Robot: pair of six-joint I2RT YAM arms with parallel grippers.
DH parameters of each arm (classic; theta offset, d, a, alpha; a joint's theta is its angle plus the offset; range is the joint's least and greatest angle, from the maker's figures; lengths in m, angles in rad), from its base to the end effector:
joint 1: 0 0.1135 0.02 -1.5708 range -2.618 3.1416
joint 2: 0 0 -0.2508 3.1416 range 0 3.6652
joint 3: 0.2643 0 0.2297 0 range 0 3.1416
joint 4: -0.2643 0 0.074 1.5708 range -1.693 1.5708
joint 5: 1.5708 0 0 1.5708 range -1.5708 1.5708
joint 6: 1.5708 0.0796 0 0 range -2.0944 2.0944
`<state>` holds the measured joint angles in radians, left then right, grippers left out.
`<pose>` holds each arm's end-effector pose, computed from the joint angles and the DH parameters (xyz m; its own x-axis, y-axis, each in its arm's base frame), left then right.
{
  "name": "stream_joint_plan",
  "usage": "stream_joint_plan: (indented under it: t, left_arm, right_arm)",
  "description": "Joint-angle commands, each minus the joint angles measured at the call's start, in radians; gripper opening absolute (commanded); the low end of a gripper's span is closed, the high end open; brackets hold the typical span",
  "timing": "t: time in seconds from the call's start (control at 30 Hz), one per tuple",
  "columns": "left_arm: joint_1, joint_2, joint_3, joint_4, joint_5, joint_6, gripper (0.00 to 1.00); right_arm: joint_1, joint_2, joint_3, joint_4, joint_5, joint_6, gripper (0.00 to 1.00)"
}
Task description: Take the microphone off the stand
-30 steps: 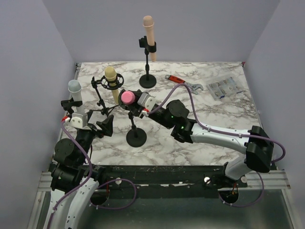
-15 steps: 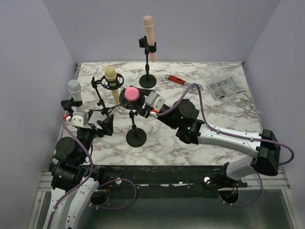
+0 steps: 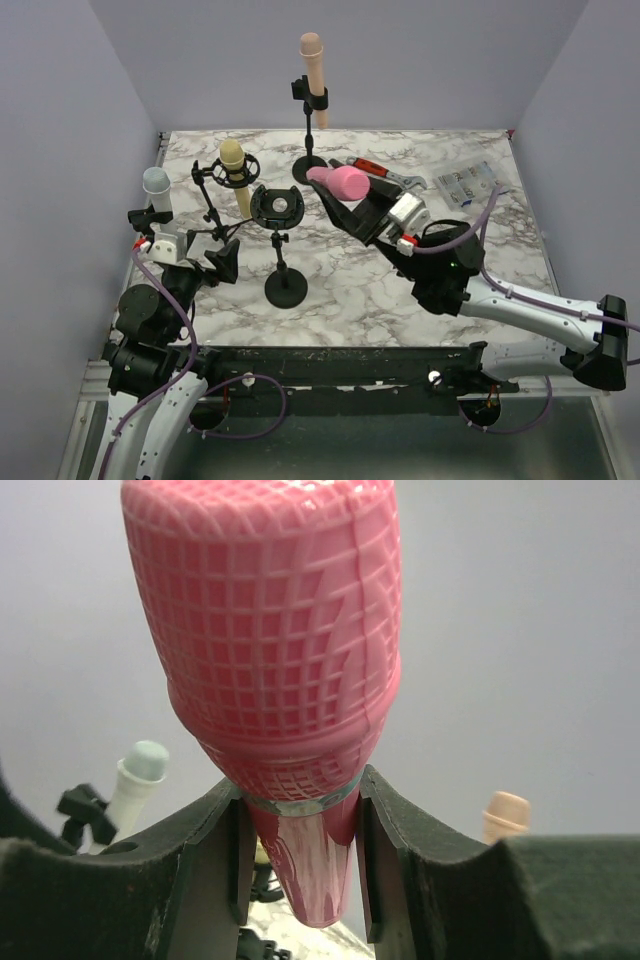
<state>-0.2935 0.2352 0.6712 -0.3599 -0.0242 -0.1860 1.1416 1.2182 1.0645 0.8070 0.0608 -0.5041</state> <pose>0.1009 -0.0285 0.3317 0.0223 -0.1999 -0.9796 0.2750 0.9432 -0.1862 0.1224 0.2558 0.4675 0.6502 0.2621 -0.7131 -0.6550 0.6691 -0.3512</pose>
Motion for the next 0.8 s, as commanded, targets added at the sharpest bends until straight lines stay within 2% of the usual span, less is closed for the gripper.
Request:
stream_joint_plan:
  t: [0.0, 0.07, 0.2, 0.33, 0.4, 0.47, 0.6, 0.77]
  left_arm:
    - [0.008, 0.011, -0.005, 0.02, 0.023, 0.008, 0.99]
    - [0.01, 0.01, -0.007, 0.02, 0.024, 0.006, 0.99]
    - [0.01, 0.011, -0.008, 0.02, 0.024, 0.005, 0.99]
    - [0.01, 0.019, -0.005, 0.021, 0.023, 0.003, 0.99]
    - [0.01, 0.022, -0.005, 0.02, 0.024, 0.003, 0.99]
    - [0.01, 0.022, -0.005, 0.02, 0.024, 0.003, 0.99]
    - [0.01, 0.026, -0.005, 0.022, 0.024, 0.002, 0.99]
    - [0.01, 0.03, -0.004, 0.02, 0.046, 0.002, 0.99]
  right_arm:
    - [0.006, -0.039, -0.075, 0.173, 0.233, -0.061, 0.09]
    - [0.006, -0.013, -0.087, 0.233, 0.397, -0.146, 0.01]
    - [-0.028, 0.08, -0.111, 0.361, 0.63, -0.336, 0.01]
    - [-0.142, 0.133, -0.117, 0.35, 0.778, -0.337, 0.01]
    - [-0.236, 0.135, -0.108, 0.24, 0.83, -0.225, 0.01]
    - [-0.329, 0.119, -0.084, 0.022, 0.828, -0.039, 0.01]
    - [-0.52, 0.105, 0.003, -0.409, 0.659, 0.371, 0.01]
    - [-0.626, 0.195, 0.124, -0.67, 0.547, 0.56, 0.01]
